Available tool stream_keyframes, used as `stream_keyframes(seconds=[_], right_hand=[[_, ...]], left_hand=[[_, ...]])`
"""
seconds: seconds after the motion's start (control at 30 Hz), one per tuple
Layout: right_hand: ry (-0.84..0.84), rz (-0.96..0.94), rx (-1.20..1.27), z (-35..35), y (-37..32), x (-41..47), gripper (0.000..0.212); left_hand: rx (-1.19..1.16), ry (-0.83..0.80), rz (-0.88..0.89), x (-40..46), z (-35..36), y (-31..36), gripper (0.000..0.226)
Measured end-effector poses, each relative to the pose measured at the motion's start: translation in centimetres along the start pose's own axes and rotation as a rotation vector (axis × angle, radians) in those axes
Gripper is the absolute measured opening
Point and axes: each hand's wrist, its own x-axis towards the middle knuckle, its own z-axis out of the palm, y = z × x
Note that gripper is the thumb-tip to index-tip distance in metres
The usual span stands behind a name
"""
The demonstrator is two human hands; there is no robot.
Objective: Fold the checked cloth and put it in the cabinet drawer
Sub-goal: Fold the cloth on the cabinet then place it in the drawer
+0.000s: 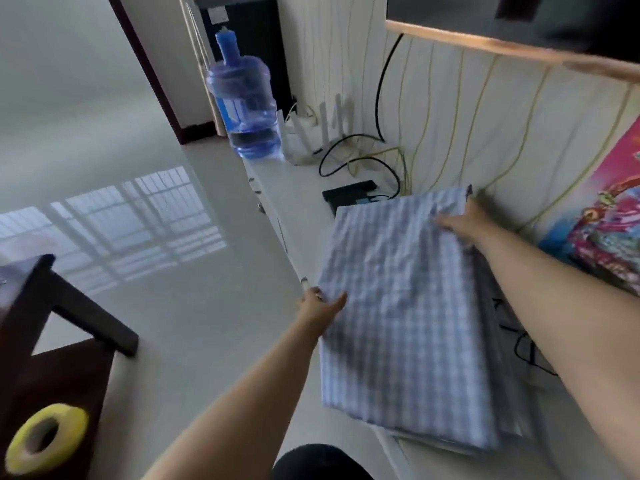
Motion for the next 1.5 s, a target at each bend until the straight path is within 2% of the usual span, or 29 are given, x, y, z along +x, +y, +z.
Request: stream_keyframes(seconds=[0.07,0.23,0.33,0.4,0.47,0.53,0.6,0.67,0.73,0.8,0.9,0.97,1.03,1.1,1.2,1.23,1.3,1.37,1.4,1.47,1.5], right_hand=[[-0.02,0.026,-0.079,0.0,0.9,0.5,0.095],[0.069,-0.134,-0.14,0.4,1.7,-0.1,0.066],[0.046,-0.281,-0.042,0.1,0.5,-2.2,0.044],[-0.02,-0.344,0.102,0.0,-1.3,-3.6,0.04],[-0.077,-0.375,0.26,0.0,-3.2,-4.1,0.036],[-0.011,-0.374,0.352,0.1,-4.7,-3.6,0.036],[0.136,-0.298,0.364,-0.1,-5.5,-2.1,0.052],[0.219,-0.157,0.156,-0.1,-5.2,-1.0,0.074],[0.14,-0.074,-0.12,0.9,-3.9,-1.4,0.08],[-0.025,-0.065,-0.266,3.1,-1.9,-3.0,0.076],[-0.2,-0.023,-0.488,6.3,2.3,-6.7,0.076],[-0.168,-0.069,-0.692,7.4,5.1,-9.3,0.074],[-0.082,-0.08,-0.777,7.7,7.1,-11.8,0.069],[-0.031,-0.03,-0.752,7.6,8.3,-13.8,0.064],[-0.044,0.005,-0.777,7.4,9.2,-15.5,0.063],[-0.045,-0.038,-0.826,7.6,9.2,-15.7,0.062],[-0.061,-0.258,-0.82,8.1,8.8,-16.5,0.064],[-0.218,-0.517,-0.715,9.2,7.9,-17.7,0.079],[-0.343,-0.576,-0.699,9.8,7.6,-18.5,0.091],[-0.554,-0.546,-0.783,10.7,7.7,-19.6,0.104],[-0.6,-0.524,-0.82,10.9,8.0,-19.6,0.107]], left_hand=[[0.031,0.076,-0.024,0.9,0.5,-0.2,0.079],[-0.089,-0.003,-0.126,1.3,0.7,-1.3,0.069],[-0.236,-0.225,-0.2,-0.4,-1.1,-2.4,0.054],[-0.328,-0.429,-0.277,-1.5,-2.5,-3.2,0.044],[-0.336,-0.516,-0.267,-2.1,-3.6,-3.9,0.036],[-0.404,-0.486,-0.185,-2.0,-4.3,-3.5,0.03],[-0.489,-0.399,-0.106,-1.9,-4.6,-2.6,0.027],[-0.532,-0.273,-0.072,-1.6,-4.4,-2.1,0.031],[-0.484,-0.173,-0.053,-1.2,-3.4,-2.5,0.048],[-0.374,-0.098,-0.055,-1.3,-2.3,-3.1,0.058],[-0.248,0.048,-0.006,-1.8,-1.2,-3.2,0.047],[-0.199,0.114,-0.015,-2.3,-1.2,-2.9,0.033],[-0.159,0.136,-0.031,-2.7,-1.4,-3.1,0.036],[-0.103,0.096,-0.075,-2.7,-1.7,-3.6,0.052],[-0.181,-0.087,-0.216,-3.1,-2.5,-4.0,0.06],[-0.218,-0.125,-0.233,-3.2,-2.9,-4.0,0.058],[-0.234,-0.165,-0.235,-3.4,-3.8,-4.3,0.056],[-0.224,-0.226,-0.261,-3.8,-4.6,-4.7,0.058],[-0.224,-0.274,-0.279,-4.2,-4.9,-4.8,0.057],[-0.229,-0.342,-0.264,-4.9,-5.5,-4.8,0.051],[-0.233,-0.347,-0.232,-5.0,-5.6,-4.7,0.048]])
